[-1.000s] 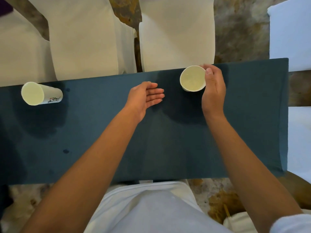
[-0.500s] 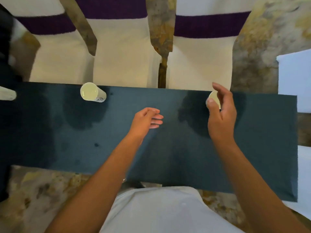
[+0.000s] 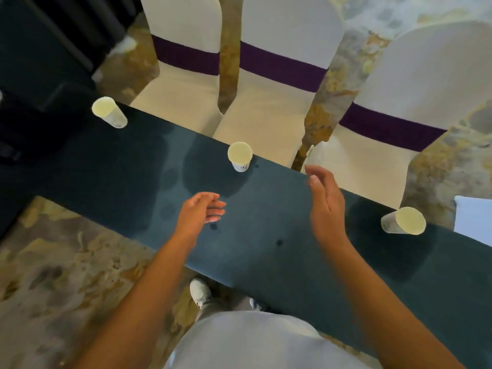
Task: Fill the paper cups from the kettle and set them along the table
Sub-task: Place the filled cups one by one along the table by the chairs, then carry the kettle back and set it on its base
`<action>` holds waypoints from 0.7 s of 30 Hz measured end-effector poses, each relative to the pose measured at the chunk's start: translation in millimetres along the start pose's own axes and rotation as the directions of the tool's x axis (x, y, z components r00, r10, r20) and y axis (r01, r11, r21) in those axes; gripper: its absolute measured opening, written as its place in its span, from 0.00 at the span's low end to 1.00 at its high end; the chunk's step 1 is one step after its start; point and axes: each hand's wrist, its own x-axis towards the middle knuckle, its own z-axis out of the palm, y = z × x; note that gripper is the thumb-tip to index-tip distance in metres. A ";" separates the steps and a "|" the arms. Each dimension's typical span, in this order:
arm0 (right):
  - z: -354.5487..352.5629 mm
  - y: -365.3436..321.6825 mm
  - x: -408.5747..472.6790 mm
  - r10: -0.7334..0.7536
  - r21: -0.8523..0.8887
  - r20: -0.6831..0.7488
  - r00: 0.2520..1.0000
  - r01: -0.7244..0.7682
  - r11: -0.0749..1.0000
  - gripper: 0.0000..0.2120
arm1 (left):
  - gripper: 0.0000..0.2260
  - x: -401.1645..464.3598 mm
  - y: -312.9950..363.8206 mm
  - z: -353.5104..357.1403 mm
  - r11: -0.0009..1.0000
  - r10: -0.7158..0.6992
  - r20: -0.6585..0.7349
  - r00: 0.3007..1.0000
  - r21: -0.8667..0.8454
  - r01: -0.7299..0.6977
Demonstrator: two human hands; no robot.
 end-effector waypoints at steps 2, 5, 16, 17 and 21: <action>29.9 -15.7 -10.5 -0.014 0.012 0.022 1.000 0.014 1.000 0.18 | 0.10 -4.3 0.0 -33.4 1.000 0.020 -0.028 0.999 -0.020 -0.020; 79.4 -38.6 -29.7 -0.048 0.014 0.113 0.992 0.047 0.999 0.15 | 0.10 -13.3 -0.2 -89.7 0.996 0.046 -0.081 0.996 -0.070 -0.052; 231.7 -100.4 -74.6 -0.122 0.021 0.273 0.954 0.121 0.992 0.12 | 0.11 -33.0 0.0 -274.7 0.978 0.091 -0.241 0.966 -0.164 -0.133; 244.1 -106.9 -76.6 -0.128 0.024 0.283 0.950 0.126 0.992 0.11 | 0.11 -34.4 2.4 -288.5 0.974 0.095 -0.251 0.963 -0.176 -0.142; 294.2 -129.5 -86.1 -0.164 0.027 0.325 0.931 0.164 0.986 0.09 | 0.10 -42.8 10.8 -340.1 0.962 0.109 -0.295 0.949 -0.208 -0.175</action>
